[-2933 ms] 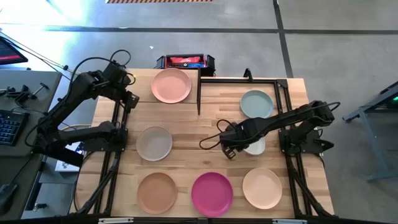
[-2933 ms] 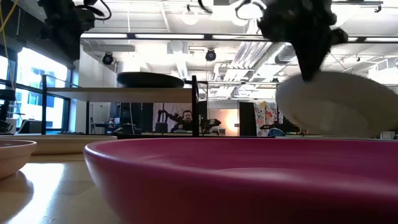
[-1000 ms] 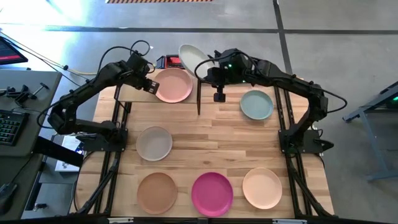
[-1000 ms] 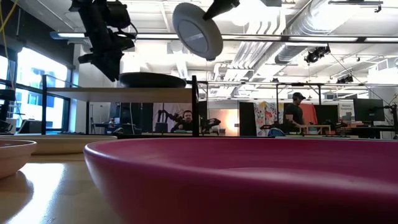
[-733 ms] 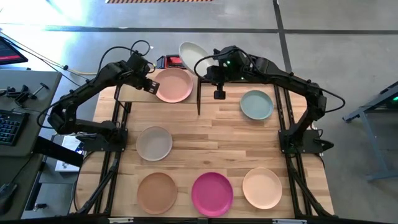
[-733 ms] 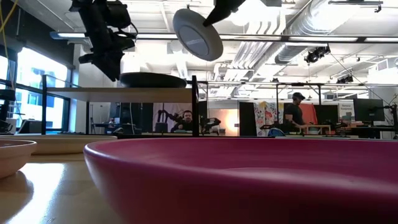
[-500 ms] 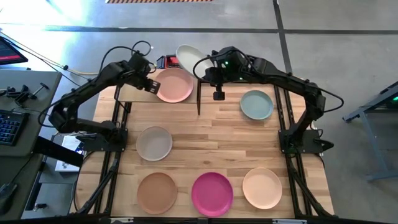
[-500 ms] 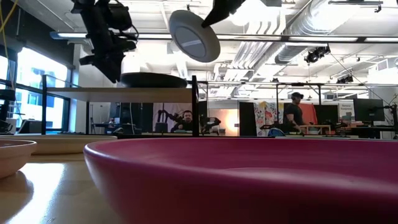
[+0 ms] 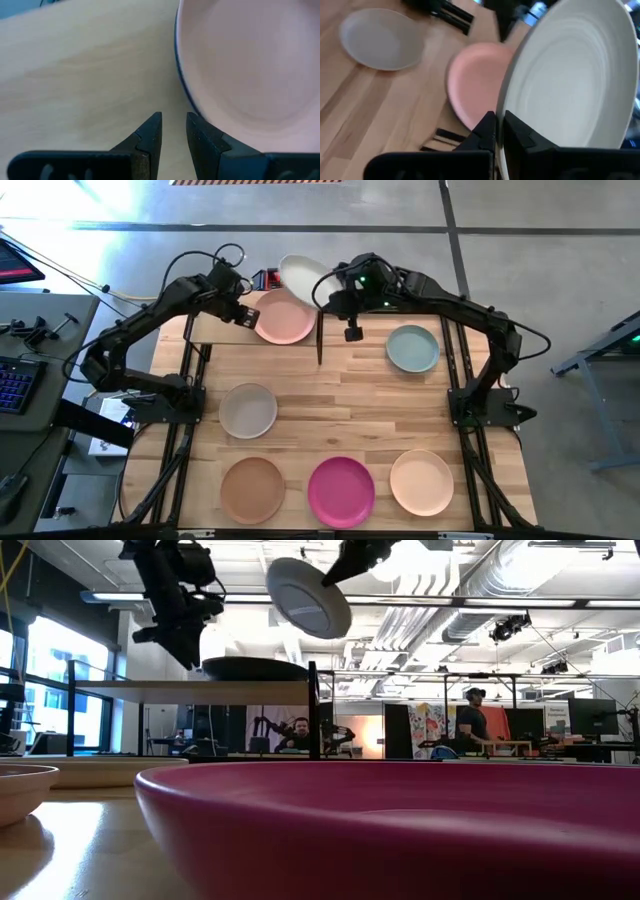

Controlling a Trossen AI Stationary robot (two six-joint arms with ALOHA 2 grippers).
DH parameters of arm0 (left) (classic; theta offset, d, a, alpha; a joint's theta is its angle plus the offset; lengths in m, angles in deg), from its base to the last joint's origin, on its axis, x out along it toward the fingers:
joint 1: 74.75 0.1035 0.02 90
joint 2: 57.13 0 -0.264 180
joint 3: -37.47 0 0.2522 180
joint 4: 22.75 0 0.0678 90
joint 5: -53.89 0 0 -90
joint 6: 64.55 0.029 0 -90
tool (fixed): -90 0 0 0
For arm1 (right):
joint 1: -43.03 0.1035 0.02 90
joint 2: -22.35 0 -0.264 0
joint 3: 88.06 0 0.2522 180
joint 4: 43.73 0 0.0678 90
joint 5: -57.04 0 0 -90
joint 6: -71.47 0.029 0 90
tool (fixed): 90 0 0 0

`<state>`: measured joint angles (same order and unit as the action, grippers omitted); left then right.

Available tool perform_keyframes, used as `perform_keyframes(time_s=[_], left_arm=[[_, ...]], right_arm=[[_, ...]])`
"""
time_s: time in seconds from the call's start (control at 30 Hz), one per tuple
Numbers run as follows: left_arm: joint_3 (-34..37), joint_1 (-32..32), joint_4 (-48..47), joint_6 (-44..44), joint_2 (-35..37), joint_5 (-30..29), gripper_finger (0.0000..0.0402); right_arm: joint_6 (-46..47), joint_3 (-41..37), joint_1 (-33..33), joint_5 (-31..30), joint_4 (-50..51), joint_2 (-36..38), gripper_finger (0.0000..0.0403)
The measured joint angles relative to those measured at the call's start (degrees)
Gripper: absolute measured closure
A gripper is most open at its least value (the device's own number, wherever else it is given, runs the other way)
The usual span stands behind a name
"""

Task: Place and stack plates onto a shelf
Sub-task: Stack the white plate on the pink plate on the shelf

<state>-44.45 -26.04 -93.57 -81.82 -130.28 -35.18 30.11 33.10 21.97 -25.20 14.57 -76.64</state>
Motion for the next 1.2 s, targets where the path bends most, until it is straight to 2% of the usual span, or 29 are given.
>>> perform_keyframes(time_s=[0.2, 0.53, 0.93, 1.2], left_arm=[[-3.9, 0.0, -0.5, -0.1, 1.8, -0.1, 0.0323], [-7.2, 0.0, -1.9, -0.7, 6.3, -0.1, 0.0323], [-7.5, 0.0, -1.8, -3.7, 11.4, -0.1, 0.0323], [-7.5, 0.0, -1.8, -3.7, 11.3, -0.1, 0.0323]], right_arm=[[-5.0, 0.0, 0.1, 4.9, -2.1, -2.7, 0.0403], [-13.9, 0.0, 0.2, 6.3, -2.9, -7.5, 0.0403], [-20.7, 0.0, 1.0, 6.2, -5.1, -12.3, 0.0403], [-25.1, 0.0, 0.9, 1.7, -6.2, -14.5, 0.0403]])
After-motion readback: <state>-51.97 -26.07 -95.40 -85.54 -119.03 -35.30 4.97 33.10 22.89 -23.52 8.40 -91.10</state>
